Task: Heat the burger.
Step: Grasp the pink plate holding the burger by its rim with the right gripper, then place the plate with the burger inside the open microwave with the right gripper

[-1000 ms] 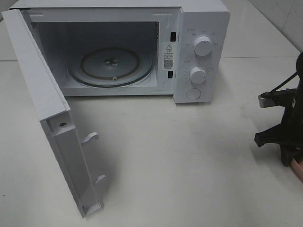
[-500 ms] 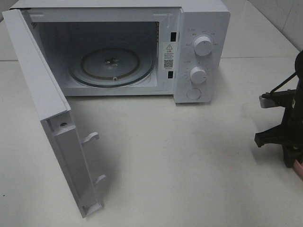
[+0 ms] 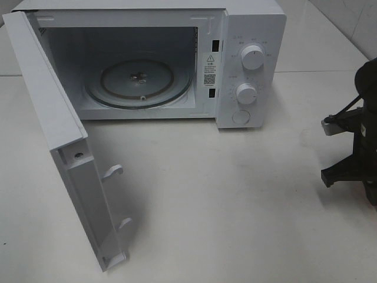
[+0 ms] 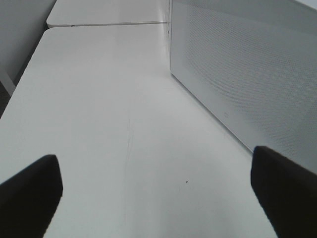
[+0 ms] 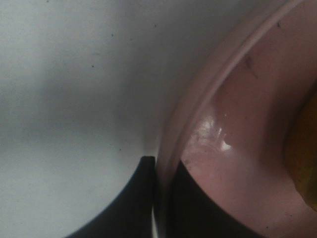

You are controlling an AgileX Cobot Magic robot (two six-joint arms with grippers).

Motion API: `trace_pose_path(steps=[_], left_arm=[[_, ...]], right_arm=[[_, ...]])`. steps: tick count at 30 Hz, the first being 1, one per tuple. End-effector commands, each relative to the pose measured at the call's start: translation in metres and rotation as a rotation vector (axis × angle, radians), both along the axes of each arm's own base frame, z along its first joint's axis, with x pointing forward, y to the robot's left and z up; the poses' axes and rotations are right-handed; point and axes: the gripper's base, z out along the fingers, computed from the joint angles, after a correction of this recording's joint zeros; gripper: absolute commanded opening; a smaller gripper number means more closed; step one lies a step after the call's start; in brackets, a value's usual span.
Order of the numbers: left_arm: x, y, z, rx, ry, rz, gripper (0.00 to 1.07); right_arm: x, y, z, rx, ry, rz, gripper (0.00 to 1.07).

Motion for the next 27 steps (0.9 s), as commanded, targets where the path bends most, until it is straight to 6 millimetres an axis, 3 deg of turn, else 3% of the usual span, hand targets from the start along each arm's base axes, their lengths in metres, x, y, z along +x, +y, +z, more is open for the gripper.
trace_pose_path(steps=[1, 9, 19, 27], left_arm=[[-0.003, -0.001, 0.0, -0.007, -0.02, -0.009, 0.98], [-0.003, -0.001, 0.0, -0.007, -0.02, -0.009, 0.98], [-0.003, -0.001, 0.0, -0.007, -0.02, -0.009, 0.98], [-0.003, -0.001, 0.0, -0.007, -0.02, -0.009, 0.98]], right_arm=[[-0.002, 0.001, 0.009, -0.065, -0.022, 0.025, 0.0], [-0.009, 0.013, 0.025, -0.172, -0.081, 0.087, 0.0], [-0.021, 0.01, 0.042, -0.189, -0.11, 0.074, 0.0], [-0.029, 0.027, 0.058, -0.226, -0.134, 0.151, 0.0]])
